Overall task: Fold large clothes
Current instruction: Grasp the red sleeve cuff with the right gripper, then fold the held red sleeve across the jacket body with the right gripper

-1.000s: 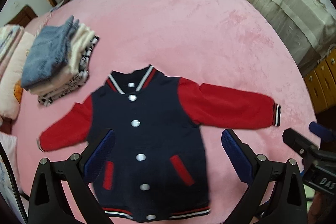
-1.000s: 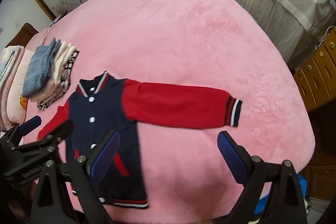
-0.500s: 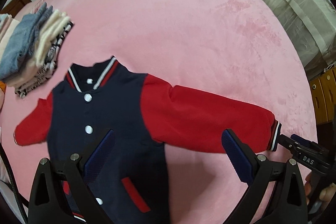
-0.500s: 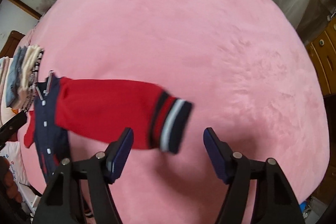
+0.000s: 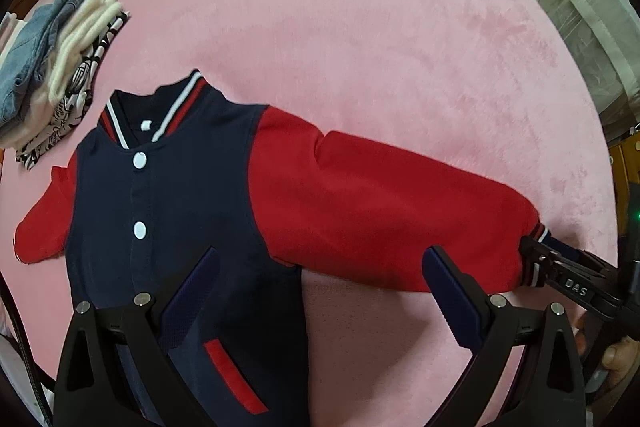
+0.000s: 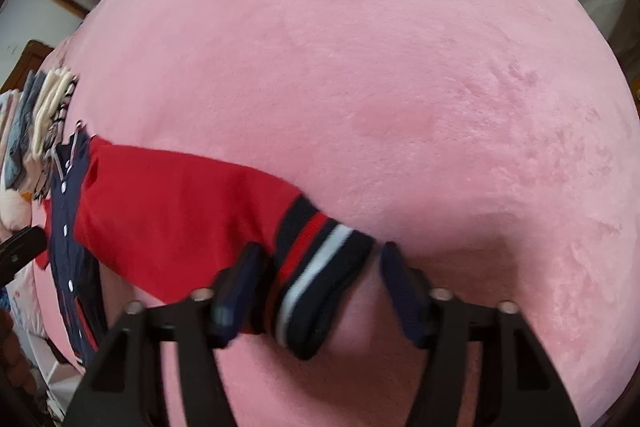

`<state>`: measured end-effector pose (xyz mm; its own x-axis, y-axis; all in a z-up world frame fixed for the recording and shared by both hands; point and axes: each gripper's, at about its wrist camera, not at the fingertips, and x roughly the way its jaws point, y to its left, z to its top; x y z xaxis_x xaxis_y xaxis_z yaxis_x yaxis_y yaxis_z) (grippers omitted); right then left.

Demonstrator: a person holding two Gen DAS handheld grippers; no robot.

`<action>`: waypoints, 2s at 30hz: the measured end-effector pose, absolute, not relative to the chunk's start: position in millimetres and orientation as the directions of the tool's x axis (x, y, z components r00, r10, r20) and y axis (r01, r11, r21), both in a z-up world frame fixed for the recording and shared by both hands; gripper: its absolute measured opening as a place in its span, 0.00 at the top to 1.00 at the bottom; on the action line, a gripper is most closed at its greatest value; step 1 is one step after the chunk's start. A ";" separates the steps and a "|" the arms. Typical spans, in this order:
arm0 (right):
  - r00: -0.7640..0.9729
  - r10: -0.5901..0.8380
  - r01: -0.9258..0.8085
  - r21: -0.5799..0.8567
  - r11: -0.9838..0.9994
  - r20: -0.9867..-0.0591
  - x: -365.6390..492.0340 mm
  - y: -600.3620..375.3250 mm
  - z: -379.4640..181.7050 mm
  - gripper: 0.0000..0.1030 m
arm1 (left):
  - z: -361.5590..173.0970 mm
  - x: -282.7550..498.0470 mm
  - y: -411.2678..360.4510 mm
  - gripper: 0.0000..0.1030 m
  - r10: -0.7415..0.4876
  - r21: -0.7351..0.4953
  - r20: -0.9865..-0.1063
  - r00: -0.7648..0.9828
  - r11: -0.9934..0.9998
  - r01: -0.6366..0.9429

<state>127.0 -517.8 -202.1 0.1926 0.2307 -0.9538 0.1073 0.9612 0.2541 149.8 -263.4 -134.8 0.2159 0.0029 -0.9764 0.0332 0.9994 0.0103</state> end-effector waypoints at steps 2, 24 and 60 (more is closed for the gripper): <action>0.189 0.263 0.089 0.283 0.955 -0.946 129.0 -514.5 -199.4 0.78 | -141.7 151.4 -265.3 0.03 0.012 0.020 -0.979 0.204 0.999 0.037; 0.296 0.529 -0.202 0.490 0.848 -0.795 123.7 -322.5 -64.5 0.90 | -89.7 105.1 -77.5 0.03 0.030 -0.005 -0.961 0.275 0.992 -0.127; 0.302 0.449 -0.194 0.407 0.893 -0.841 119.2 -231.8 -129.3 0.56 | -207.0 159.5 13.1 0.38 -0.325 -0.353 -0.909 0.260 0.933 -0.066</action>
